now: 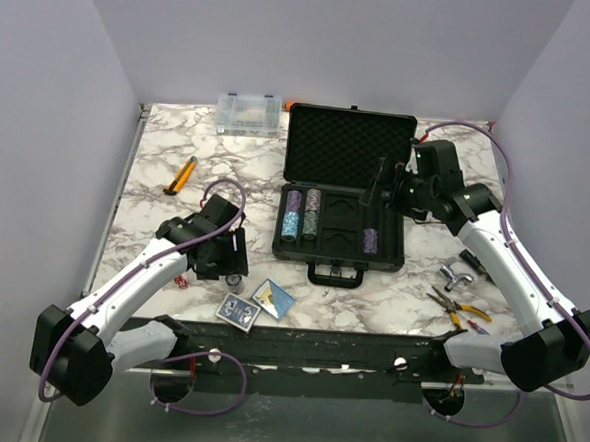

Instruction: Pack up texas hold em set

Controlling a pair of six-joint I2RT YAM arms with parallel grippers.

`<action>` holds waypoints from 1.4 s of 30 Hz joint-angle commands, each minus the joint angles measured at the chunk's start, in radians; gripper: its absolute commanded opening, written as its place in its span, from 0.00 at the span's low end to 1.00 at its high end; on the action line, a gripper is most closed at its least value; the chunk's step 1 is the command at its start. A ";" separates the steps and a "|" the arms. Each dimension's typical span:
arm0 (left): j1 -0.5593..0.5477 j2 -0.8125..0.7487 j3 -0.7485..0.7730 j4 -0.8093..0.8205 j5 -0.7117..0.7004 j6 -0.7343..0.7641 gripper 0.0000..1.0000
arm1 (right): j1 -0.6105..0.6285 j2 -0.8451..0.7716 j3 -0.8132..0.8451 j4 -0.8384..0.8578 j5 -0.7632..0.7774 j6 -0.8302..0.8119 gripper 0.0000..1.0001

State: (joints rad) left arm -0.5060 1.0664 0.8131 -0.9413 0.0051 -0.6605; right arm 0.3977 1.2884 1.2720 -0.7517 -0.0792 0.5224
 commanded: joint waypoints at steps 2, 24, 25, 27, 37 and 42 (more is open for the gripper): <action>-0.003 0.045 -0.039 0.076 -0.015 0.014 0.63 | 0.001 -0.025 -0.041 0.011 -0.032 -0.020 1.00; -0.003 0.111 -0.080 0.128 0.031 -0.044 0.40 | 0.001 -0.050 -0.090 0.003 -0.038 -0.043 1.00; -0.004 0.115 -0.078 0.130 0.034 -0.042 0.34 | 0.001 -0.054 -0.092 0.003 -0.037 -0.044 1.00; -0.005 0.123 -0.070 0.129 0.045 -0.036 0.19 | 0.000 -0.058 -0.097 0.005 -0.034 -0.042 1.00; -0.005 0.058 -0.037 0.094 0.070 -0.033 0.00 | 0.000 -0.066 -0.094 0.003 -0.027 -0.039 1.00; -0.005 -0.005 -0.015 0.071 0.072 -0.039 0.00 | 0.001 -0.072 -0.079 0.004 -0.034 -0.021 1.00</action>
State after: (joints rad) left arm -0.5060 1.1297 0.7490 -0.8555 0.0448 -0.6952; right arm 0.3977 1.2419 1.1824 -0.7422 -0.1165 0.4969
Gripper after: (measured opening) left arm 0.417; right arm 0.998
